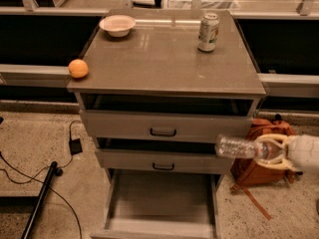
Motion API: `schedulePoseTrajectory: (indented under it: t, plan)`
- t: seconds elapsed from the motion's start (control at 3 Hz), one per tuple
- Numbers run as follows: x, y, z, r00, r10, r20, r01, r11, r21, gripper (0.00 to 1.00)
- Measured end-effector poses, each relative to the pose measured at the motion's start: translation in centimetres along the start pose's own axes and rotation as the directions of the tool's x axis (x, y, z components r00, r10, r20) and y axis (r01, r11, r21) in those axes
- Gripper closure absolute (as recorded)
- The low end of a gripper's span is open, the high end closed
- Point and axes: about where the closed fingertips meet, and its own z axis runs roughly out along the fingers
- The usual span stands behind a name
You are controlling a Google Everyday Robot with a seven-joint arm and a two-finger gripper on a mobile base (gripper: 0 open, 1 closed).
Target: Pick water bottle from bottom drawer and place on counter
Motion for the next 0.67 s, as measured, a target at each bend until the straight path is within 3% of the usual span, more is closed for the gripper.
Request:
schedulePoseTrajectory:
  t: [0.33, 0.67]
  plan:
    - [-0.06, -1.02, -0.65, 0.999, 0.041, -0.007, -0.041, 0.9990, 0.016, 1.00]
    - [-0.82, -1.26, -0.49, 1.000, 0.019, -0.008, -0.019, 0.9995, -0.024, 1.00]
